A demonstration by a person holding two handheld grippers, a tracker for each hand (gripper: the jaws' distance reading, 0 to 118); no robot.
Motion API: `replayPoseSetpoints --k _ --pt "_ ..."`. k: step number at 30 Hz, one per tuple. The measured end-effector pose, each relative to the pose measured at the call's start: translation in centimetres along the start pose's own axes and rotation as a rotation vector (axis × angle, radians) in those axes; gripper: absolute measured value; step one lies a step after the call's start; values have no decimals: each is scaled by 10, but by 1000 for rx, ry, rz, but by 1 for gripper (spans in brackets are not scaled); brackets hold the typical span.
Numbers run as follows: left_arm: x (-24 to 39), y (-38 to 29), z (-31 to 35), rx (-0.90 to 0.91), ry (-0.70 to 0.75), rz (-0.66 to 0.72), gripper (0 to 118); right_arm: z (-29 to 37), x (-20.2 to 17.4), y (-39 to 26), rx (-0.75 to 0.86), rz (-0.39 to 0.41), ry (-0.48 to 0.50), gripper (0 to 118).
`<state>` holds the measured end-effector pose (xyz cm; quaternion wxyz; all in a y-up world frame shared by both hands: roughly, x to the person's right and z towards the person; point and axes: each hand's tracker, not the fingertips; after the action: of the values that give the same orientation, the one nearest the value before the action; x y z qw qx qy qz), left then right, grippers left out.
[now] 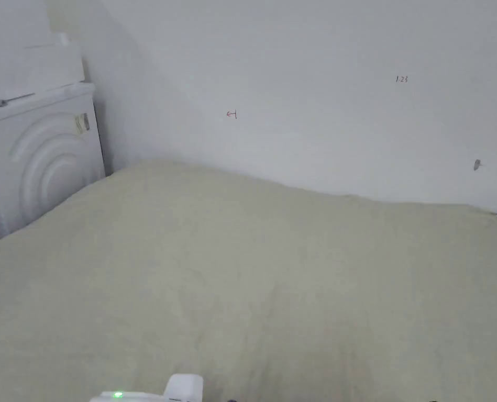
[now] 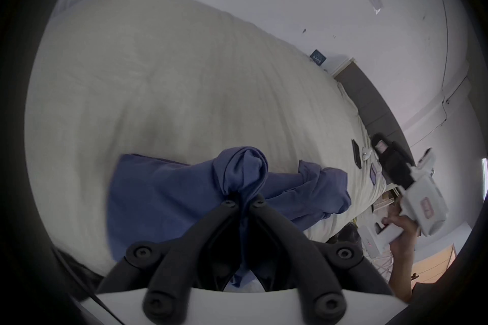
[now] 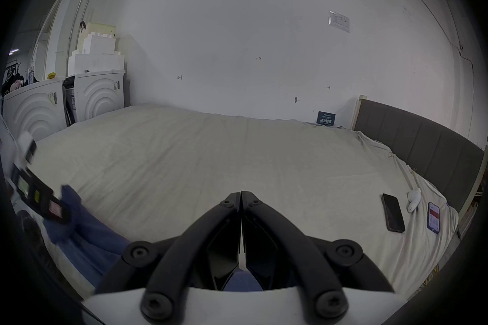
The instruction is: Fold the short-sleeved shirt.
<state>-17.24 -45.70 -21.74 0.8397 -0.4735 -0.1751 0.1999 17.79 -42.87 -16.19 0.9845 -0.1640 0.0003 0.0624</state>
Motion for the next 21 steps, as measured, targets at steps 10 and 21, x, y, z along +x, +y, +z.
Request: replayPoseSetpoints --k 10,21 --pt "2 -11 -19 -19 12 28 51 4 6 -6 -14 1 -9 0" --pt "-24 -8 -2 78 -88 71 32 1 0 -8 -15 -21 10 0"
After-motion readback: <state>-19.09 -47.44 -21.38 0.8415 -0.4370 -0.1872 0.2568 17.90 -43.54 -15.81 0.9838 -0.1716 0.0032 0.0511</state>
